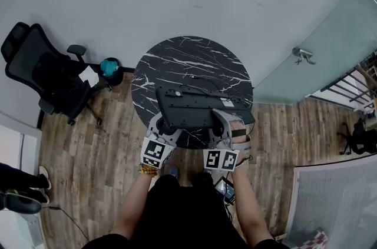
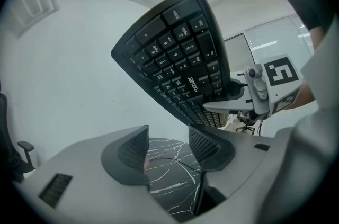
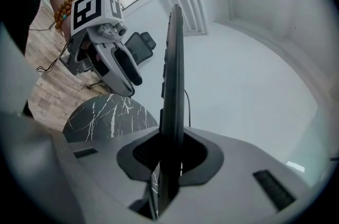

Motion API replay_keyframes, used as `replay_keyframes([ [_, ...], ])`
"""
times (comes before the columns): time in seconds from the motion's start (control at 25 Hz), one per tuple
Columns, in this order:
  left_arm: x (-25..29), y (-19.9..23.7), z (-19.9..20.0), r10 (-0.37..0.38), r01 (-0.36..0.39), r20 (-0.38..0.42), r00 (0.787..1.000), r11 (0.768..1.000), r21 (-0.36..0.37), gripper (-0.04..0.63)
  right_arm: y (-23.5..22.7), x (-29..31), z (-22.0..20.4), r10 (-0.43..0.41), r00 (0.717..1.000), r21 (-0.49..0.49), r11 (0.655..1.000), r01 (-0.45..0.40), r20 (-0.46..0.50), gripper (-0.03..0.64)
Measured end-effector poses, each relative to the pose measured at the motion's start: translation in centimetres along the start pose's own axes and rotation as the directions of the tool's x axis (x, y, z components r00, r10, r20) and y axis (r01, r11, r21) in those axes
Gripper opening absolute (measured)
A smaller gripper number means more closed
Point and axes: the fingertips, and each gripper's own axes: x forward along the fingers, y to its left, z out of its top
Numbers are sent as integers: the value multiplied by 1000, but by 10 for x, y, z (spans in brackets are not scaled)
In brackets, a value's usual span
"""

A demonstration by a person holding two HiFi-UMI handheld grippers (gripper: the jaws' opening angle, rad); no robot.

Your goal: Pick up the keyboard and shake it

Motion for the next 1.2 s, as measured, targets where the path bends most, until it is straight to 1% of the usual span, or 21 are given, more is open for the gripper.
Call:
replay_keyframes([
  [0.36,-1,1,7,8,-8,19,1000,1000,1,236,0,0,-2,-6,1000,20,1000,6,-7,74],
  [0.52,-1,0,7,10,-10,18,1000,1000,1,236,-1,0,-3,-10,1000,48,999,10,-7,74],
  [0.68,-2,0,15,11,-12,36,999,1000,16,235,-8,-1,-1,-19,1000,117,993,19,2,74],
  [0.84,-2,4,28,20,-21,56,998,999,24,233,-22,-3,5,-38,999,232,972,29,34,74],
  [0.92,-3,4,32,17,-19,69,997,999,30,233,-30,-4,9,-47,998,308,951,29,52,74],
  [1.0,-2,2,37,15,-19,85,996,999,40,230,-38,-5,10,-56,996,401,916,24,69,74],
  [1.08,-2,1,42,15,-19,99,995,999,48,228,-46,-6,9,-65,994,503,864,12,89,74],
  [1.2,0,0,47,10,-15,104,995,999,42,225,-56,-8,8,-82,988,638,770,-21,132,72],
])
